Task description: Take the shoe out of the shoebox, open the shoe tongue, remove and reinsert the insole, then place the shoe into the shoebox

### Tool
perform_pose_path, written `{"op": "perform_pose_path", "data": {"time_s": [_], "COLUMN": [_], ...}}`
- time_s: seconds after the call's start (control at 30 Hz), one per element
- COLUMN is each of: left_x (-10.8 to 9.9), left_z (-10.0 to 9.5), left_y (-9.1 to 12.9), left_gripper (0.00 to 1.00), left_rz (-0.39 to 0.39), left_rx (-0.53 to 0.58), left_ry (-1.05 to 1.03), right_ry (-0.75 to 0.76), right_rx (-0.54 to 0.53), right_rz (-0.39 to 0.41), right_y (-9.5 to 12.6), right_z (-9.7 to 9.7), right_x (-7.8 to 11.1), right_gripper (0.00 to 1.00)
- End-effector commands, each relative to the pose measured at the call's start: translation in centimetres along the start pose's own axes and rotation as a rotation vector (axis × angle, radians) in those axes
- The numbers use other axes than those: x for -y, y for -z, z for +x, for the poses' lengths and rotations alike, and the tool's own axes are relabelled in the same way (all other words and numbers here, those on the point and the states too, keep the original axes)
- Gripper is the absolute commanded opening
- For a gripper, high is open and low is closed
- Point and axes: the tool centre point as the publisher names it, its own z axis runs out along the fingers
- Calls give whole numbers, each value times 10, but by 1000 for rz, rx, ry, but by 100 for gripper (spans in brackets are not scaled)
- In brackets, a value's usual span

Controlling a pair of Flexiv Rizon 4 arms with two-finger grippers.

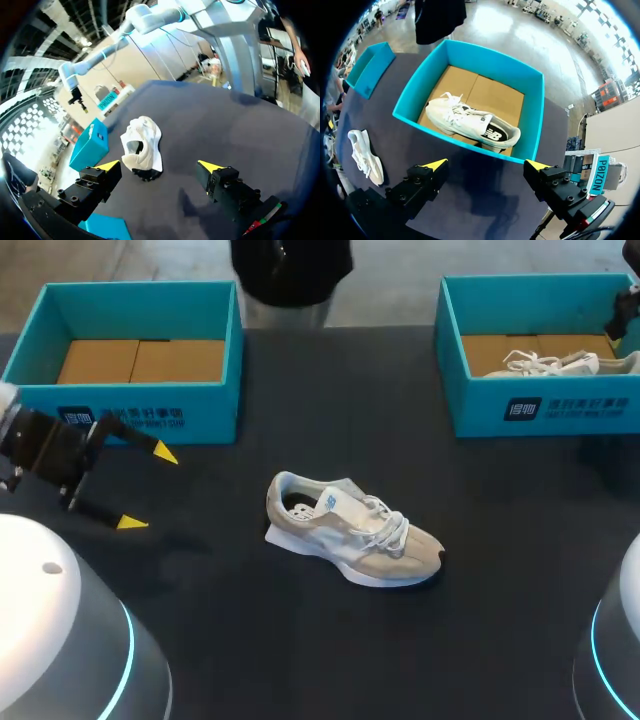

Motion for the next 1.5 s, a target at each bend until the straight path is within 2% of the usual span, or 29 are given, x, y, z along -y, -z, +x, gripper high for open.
{"op": "perform_pose_path", "data": {"time_s": [0.03, 0.43, 0.8, 0.93, 1.0, 1.13, 1.2, 1.5], "left_x": [-18, -33, -47, -53, -57, -60, -62, -79], "left_z": [11, 17, 24, 25, 26, 25, 26, 35], "left_y": [-6, 4, 12, 12, 12, 13, 14, 20], "left_gripper": [100, 100, 100, 100, 100, 100, 100, 100], "left_rz": [92, 177, 287, 351, 328, 349, 336, 305], "left_rx": [89, 230, 262, 258, 239, 235, 221, 249], "left_ry": [30, 164, 268, 328, 338, 396, 410, 475], "right_ry": [1, 1, 1, 1, 1, 1, 1, 1], "right_rx": [-1, -1, -1, -1, -1, -1, -1, -1], "right_rz": [0, 0, 0, 0, 0, 0, 0, 0], "right_y": [0, 0, 0, 0, 0, 0, 0, 0], "right_z": [0, 0, 0, 0, 0, 0, 0, 0], "right_x": [0, 0, 0, 0, 0, 0, 0, 0], "right_gripper": [100, 100, 100, 100, 100, 100, 100, 100]}}
